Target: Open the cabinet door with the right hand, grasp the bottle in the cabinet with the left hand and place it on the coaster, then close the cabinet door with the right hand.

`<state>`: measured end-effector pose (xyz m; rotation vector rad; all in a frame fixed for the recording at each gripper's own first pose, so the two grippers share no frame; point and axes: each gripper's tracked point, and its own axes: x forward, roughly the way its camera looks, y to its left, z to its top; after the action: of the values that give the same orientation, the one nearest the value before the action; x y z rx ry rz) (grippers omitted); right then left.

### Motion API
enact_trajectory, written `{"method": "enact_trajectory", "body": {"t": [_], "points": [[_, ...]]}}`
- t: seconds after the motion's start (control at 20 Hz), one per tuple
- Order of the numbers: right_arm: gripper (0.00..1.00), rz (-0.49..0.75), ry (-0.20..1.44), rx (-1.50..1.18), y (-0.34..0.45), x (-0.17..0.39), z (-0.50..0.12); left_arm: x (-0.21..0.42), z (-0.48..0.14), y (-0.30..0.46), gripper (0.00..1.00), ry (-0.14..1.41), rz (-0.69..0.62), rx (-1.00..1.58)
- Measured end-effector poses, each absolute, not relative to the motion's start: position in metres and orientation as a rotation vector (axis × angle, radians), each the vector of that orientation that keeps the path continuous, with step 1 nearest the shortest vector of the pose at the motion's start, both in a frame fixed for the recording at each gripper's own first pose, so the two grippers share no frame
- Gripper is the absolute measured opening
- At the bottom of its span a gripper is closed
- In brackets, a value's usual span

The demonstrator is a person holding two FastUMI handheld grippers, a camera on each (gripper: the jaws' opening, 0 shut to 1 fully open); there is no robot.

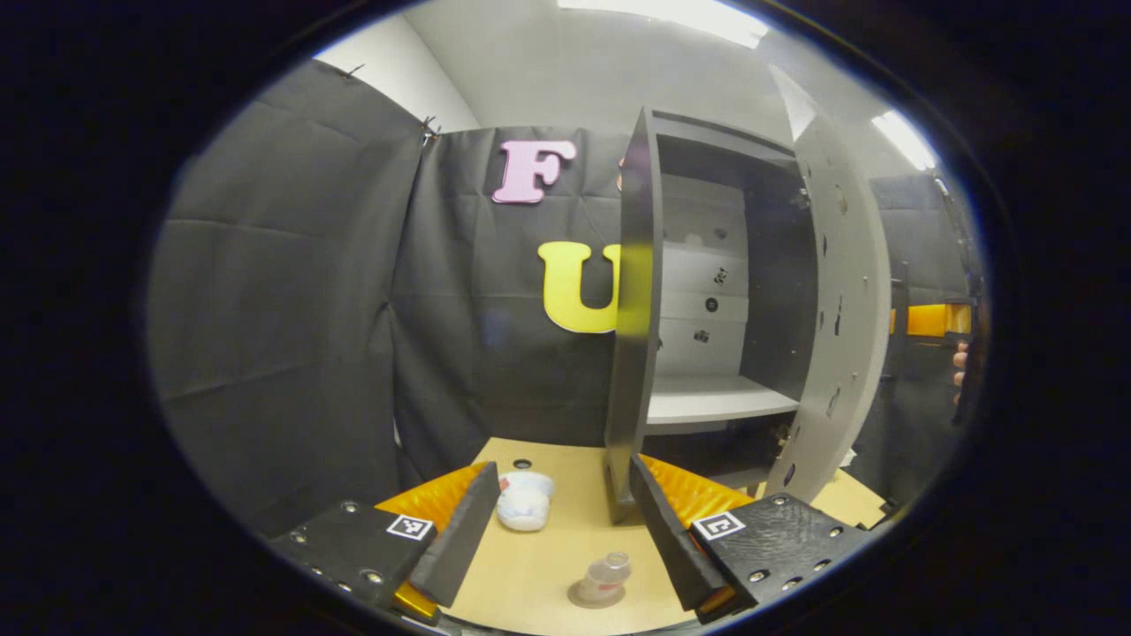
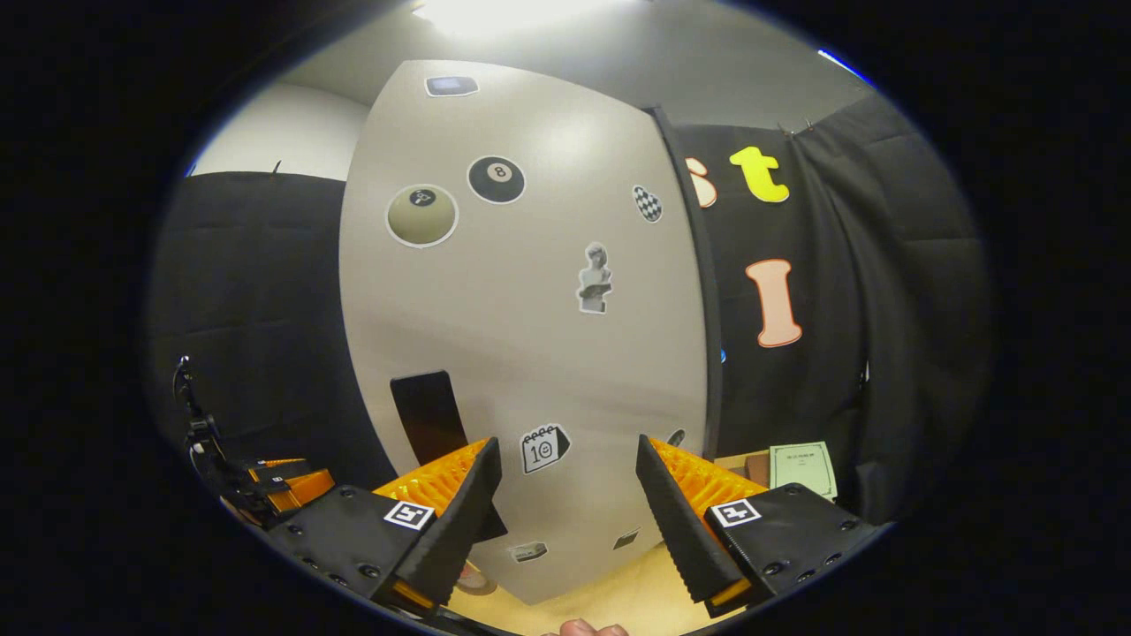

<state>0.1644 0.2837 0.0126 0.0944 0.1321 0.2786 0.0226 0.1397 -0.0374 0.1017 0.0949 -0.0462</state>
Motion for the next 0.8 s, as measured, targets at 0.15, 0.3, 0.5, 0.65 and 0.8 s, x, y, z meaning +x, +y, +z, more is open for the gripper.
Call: {"method": "enact_trajectory", "body": {"t": [0.15,0.3,0.5,0.65,0.8], "points": [[0.98,0.32,0.124,0.082,0.304,0.17,0.012,0.027,-0.039,0.154,0.89,0.1,-0.044,0.102],[0.98,0.355,0.119,0.081,0.317,0.168,0.013,0.035,-0.041,0.158,0.89,0.109,-0.059,0.1],[0.98,0.317,0.134,0.053,0.31,0.167,0.006,0.049,-0.045,0.147,0.89,0.109,-0.11,0.098],[0.98,0.279,0.159,0.051,0.294,0.165,0.001,0.054,-0.047,0.129,0.89,0.112,-0.141,0.094],[0.98,0.226,0.153,0.062,0.271,0.158,0.003,0.053,-0.043,0.103,0.89,0.096,-0.173,0.089]]}}
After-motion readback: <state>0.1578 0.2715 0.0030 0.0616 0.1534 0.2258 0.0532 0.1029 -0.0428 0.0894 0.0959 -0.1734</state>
